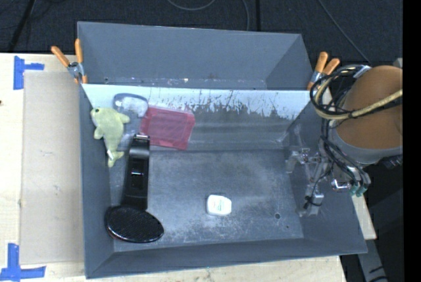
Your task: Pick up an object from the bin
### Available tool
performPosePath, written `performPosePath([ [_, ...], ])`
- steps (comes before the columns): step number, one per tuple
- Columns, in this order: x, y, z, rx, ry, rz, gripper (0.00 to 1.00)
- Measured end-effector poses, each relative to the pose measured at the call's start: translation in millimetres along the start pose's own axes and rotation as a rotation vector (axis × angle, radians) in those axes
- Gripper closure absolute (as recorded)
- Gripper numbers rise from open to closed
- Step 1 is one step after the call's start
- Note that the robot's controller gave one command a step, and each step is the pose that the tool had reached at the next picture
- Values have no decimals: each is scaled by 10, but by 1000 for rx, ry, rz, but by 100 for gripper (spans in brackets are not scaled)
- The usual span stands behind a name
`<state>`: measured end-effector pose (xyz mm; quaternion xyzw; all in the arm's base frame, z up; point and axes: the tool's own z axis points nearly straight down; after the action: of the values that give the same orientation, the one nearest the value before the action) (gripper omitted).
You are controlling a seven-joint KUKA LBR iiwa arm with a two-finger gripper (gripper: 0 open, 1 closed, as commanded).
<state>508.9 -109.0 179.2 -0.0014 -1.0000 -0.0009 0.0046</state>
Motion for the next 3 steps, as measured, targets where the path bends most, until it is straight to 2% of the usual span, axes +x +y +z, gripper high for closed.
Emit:
performPosePath([
  [1, -4, 2, -27, 1, -4, -1, 0],
  [2, -57, 68, -103, 1, -3, -58, 0],
  [3, 41, 54, 289, 3, -11, -205, 0],
])
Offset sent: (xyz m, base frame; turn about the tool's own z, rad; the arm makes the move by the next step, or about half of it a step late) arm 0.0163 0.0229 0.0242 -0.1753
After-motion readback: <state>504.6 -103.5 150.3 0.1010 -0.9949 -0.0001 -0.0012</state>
